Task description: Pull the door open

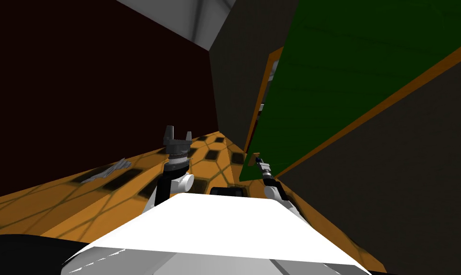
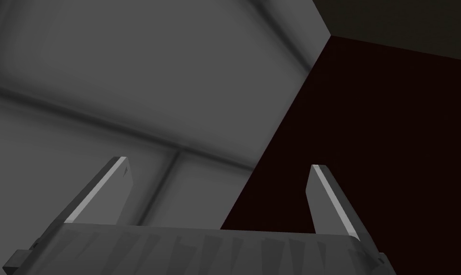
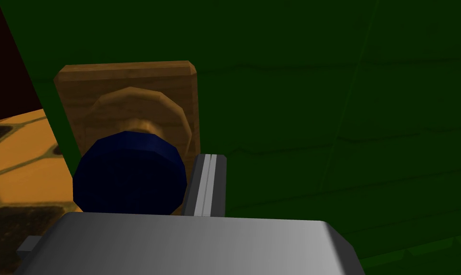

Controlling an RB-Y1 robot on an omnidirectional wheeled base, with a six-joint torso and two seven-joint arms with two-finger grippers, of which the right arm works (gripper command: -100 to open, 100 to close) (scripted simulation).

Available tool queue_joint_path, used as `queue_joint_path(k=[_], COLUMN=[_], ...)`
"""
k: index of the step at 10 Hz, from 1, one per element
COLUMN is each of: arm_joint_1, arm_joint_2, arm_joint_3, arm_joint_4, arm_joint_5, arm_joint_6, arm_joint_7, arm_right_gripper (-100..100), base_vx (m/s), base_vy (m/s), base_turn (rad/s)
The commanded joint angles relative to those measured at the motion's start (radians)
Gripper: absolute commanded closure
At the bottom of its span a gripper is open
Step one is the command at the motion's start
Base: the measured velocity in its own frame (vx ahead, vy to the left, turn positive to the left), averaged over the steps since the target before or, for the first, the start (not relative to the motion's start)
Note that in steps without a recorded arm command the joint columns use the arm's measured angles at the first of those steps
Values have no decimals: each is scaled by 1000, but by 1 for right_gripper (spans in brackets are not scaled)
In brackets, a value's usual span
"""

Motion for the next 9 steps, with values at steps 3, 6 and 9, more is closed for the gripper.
queue_joint_path(k=[3, 6, 9], arm_joint_1=[-9, 0, 0], arm_joint_2=[12, 3, 3], arm_joint_3=[3, -10, -10], arm_joint_4=[11, 25, 25], arm_joint_5=[2, -15, -15], arm_joint_6=[-2, -11, -11], arm_joint_7=[5, 0, 0], arm_right_gripper=[-100, 100, 100], base_vx=[0, 27, -5], base_vy=[-20, 3, -2], base_turn=[-14, 10, 2])
